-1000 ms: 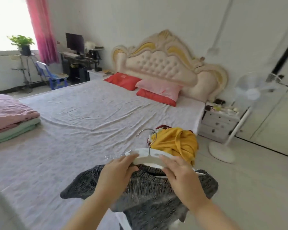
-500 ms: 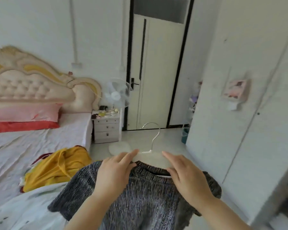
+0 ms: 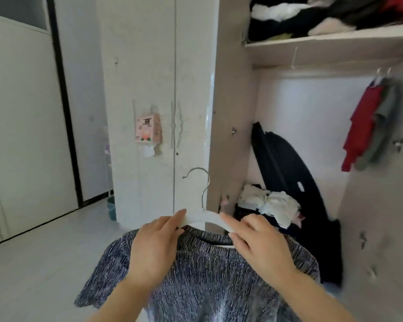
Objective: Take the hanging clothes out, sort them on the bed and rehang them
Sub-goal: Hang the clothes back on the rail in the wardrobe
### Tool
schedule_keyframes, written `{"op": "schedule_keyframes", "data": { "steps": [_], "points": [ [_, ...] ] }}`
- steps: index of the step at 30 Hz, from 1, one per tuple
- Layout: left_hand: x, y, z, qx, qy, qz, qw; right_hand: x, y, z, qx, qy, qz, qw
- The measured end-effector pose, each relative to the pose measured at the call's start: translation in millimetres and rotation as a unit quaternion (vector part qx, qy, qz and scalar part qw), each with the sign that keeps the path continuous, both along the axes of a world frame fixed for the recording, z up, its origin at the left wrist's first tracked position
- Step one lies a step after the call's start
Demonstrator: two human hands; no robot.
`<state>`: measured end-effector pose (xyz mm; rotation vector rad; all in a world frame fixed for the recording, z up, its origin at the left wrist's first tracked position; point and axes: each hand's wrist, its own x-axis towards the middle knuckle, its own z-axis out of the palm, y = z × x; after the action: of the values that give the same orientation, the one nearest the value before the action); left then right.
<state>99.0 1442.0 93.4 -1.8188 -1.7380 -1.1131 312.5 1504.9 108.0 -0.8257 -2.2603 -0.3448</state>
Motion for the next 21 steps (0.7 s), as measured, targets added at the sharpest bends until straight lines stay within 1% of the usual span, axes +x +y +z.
{"op": "schedule_keyframes", "data": {
  "steps": [5, 11, 16, 18, 21],
  "points": [
    [51, 101, 12, -0.007, -0.026, -0.118, 0.993, 57, 58, 13, 0.015, 0.010, -0.098, 0.995],
    [105, 204, 35, 0.001, -0.034, -0.244, 0.969, 109, 111, 37, 0.036, -0.002, -0.223, 0.974],
    [159, 284, 45, 0.010, -0.054, -0.302, 0.952, 153, 155, 54, 0.037, 0.005, -0.284, 0.958],
    [181, 315, 48, 0.013, -0.068, -0.322, 0.944, 171, 178, 62, 0.024, -0.002, -0.304, 0.953],
    [212, 366, 54, 0.027, -0.075, -0.334, 0.939, 200, 220, 71, 0.041, -0.020, -0.323, 0.945]
  ]
}}
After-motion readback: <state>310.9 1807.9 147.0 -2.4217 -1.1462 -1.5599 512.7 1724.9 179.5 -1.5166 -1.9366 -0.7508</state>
